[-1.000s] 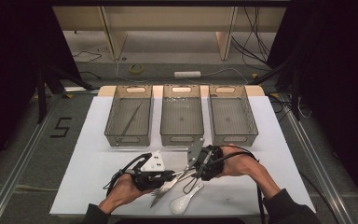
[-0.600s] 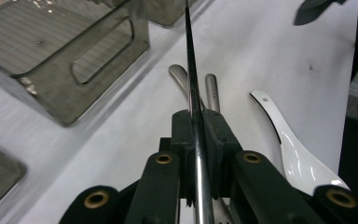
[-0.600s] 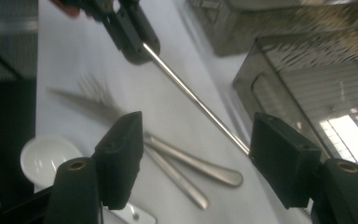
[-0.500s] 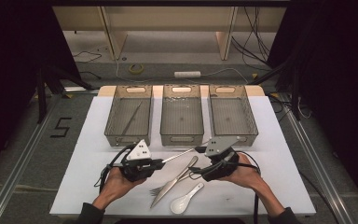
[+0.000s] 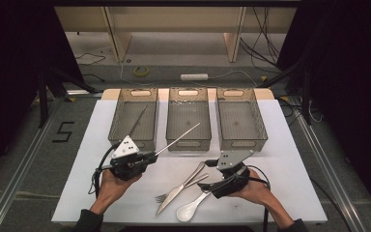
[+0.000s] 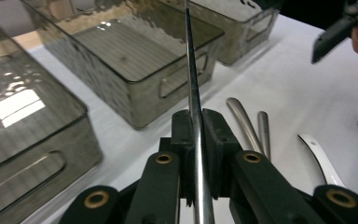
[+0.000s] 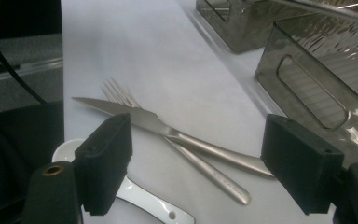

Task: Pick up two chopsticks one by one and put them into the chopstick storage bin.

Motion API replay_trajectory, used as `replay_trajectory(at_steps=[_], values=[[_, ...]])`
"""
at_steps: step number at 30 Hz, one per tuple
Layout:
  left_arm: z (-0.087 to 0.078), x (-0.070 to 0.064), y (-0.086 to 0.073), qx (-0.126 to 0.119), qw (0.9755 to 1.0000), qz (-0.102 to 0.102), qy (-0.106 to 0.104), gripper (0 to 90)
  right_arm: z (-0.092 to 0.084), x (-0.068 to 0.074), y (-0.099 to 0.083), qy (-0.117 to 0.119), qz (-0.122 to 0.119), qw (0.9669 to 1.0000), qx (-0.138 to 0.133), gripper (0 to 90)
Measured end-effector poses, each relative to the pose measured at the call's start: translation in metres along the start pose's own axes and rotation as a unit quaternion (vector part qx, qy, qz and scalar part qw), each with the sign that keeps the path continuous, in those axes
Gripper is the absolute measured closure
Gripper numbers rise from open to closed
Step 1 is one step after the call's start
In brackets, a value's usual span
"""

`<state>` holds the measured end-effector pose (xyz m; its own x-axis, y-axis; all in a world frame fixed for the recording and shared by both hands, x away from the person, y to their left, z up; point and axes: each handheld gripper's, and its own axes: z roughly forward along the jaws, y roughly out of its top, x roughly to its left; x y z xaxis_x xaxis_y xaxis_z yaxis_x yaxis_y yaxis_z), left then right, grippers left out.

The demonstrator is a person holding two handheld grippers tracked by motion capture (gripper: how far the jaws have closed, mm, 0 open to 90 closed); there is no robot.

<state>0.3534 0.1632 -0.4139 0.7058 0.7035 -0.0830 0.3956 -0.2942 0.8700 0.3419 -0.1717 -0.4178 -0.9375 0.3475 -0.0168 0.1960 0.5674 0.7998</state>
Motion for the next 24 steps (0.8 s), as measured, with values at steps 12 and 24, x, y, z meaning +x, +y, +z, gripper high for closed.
replay_trajectory(at_steps=[12,24], values=[[-0.011,0.027,0.004,-0.031,0.9965,-0.052,0.058,83.3,-0.006,0.003,-0.014,-0.020,0.049,0.9981,-0.032,26.3],[-0.010,0.070,0.006,-0.049,0.9862,-0.096,0.125,83.3,-0.010,0.013,-0.019,-0.020,0.053,0.9977,-0.036,26.2]])
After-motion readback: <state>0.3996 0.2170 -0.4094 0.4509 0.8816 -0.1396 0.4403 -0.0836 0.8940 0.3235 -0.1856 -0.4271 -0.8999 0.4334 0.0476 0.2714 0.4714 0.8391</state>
